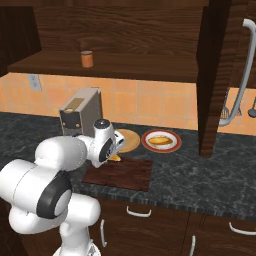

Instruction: From the different types of pastries on the counter, select a croissant and place it on the cutting board. Then retrieve a jar of jam from the cabinet and place it alongside the croissant on the cutting board.

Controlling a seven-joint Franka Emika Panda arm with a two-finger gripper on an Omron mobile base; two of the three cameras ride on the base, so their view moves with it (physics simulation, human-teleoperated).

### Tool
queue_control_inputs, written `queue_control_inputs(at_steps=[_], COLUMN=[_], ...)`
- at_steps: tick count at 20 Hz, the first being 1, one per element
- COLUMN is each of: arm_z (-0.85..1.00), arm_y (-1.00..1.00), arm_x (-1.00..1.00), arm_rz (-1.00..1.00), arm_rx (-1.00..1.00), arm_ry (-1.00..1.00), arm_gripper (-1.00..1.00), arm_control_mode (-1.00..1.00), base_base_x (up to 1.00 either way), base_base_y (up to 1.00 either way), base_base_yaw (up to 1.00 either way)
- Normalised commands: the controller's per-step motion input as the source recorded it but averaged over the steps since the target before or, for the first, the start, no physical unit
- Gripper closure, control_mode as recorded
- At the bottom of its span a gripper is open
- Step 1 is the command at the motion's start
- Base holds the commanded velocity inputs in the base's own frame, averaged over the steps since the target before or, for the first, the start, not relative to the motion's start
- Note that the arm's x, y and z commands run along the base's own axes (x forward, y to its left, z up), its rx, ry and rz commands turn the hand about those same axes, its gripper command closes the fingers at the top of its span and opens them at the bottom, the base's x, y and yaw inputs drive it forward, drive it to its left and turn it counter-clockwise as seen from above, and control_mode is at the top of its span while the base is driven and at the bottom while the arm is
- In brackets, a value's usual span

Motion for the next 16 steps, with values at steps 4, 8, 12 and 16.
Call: queue_control_inputs(at_steps=[4, 8, 12, 16], arm_z=[-0.3, -0.38, -0.47, -0.43], arm_y=[0.0, 0.0, 0.0, 0.0], arm_x=[0.0, 0.0, 0.0, 0.0], arm_rz=[0.0, 0.0, 0.0, 0.0], arm_rx=[-0.02, -0.04, -0.05, -0.05], arm_ry=[0.0, 0.0, 0.0, 0.0], arm_gripper=[1.0, 1.0, 1.0, 1.0], arm_control_mode=[-1.0, -1.0, -1.0, -1.0], base_base_x=[0.0, 0.0, 0.0, 0.0], base_base_y=[0.0, 0.0, 0.0, 0.0], base_base_yaw=[0.0, 0.0, 0.0, 0.0])
